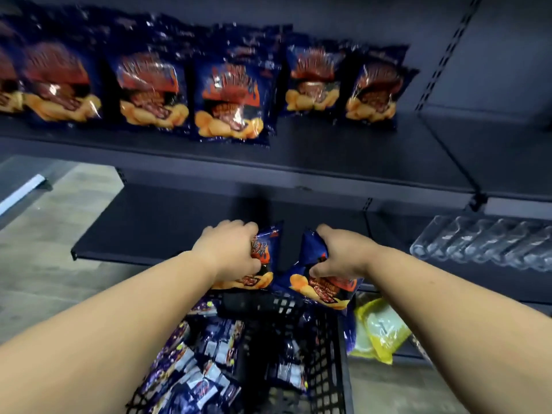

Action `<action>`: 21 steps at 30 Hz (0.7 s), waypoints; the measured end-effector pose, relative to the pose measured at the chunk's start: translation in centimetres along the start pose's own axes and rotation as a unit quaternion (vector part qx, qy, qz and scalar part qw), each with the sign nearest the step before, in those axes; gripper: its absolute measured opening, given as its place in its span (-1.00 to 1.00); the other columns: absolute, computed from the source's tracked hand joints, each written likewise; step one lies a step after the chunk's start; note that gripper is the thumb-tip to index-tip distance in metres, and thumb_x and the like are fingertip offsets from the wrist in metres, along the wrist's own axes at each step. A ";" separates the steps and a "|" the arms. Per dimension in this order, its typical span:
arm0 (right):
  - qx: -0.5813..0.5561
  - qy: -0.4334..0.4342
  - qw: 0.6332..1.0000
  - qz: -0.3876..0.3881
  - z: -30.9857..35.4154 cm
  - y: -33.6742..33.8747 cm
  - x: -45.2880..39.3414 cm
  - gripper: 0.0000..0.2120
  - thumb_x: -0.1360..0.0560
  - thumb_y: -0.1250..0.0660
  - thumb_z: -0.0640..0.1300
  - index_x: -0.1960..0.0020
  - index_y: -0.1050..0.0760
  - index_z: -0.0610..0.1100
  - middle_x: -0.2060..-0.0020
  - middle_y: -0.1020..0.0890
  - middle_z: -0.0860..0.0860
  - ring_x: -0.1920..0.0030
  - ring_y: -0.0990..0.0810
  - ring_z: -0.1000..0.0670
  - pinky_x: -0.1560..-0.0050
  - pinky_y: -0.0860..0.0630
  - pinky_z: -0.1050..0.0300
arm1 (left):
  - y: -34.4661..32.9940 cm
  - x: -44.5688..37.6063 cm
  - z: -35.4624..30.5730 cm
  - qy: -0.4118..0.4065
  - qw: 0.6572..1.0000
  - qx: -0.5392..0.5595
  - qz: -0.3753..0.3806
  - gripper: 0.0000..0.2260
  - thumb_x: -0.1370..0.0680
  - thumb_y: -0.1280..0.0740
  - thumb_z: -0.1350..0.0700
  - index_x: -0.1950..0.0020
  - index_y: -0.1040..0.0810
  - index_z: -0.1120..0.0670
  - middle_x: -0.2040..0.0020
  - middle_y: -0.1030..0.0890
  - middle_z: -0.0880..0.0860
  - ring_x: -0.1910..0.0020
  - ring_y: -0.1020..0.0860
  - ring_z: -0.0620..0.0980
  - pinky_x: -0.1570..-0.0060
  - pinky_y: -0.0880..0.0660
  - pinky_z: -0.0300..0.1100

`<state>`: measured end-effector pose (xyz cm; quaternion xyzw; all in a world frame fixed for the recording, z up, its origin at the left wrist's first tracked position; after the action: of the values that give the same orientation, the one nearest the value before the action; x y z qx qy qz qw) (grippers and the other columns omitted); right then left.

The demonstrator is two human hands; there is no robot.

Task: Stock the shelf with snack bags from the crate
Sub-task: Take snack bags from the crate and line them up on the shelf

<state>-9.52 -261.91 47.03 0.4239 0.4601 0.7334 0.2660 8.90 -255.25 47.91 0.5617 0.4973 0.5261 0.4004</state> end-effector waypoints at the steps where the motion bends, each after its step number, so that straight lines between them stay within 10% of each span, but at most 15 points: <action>1: 0.003 -0.003 1.000 -0.007 0.3 0.6 0.3 -0.50 -0.36 -0.44 0.14 -0.11 -0.26 -0.02 0.15 -0.55 0.03 0.12 -0.55 -0.09 0.17 -0.46 0.08 | 0.7 0.4 0.0 -0.005 1.000 0.001 -0.004 -0.74 -0.44 -0.29 -0.10 0.08 -0.24 -0.04 0.10 -0.35 -0.04 -0.08 -0.39 0.07 -0.07 -0.35 0.01; 21: 0.073 -0.023 0.980 -0.183 4.0 16.2 10.9 -0.66 -0.43 -0.32 -0.03 -0.03 -0.17 0.02 0.24 -0.46 0.05 0.13 -0.51 -0.10 0.15 -0.45 0.03 | 17.4 5.4 -4.1 -0.079 0.983 -0.003 -0.167 -0.66 -0.49 -0.27 -0.05 -0.23 -0.33 -0.02 0.00 -0.36 0.00 -0.06 -0.35 0.06 -0.06 -0.37 0.00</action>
<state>-11.46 -258.64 66.57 0.3679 0.5760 0.6268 0.3742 6.96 -253.45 66.40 0.5095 0.5496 0.4070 0.5223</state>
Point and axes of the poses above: each hand's wrist, its own x-axis away from the middle knuckle, its own y-axis out of the back of the hand, z = x × y, the point moved 6 cm from there along -x, towards the middle knuckle
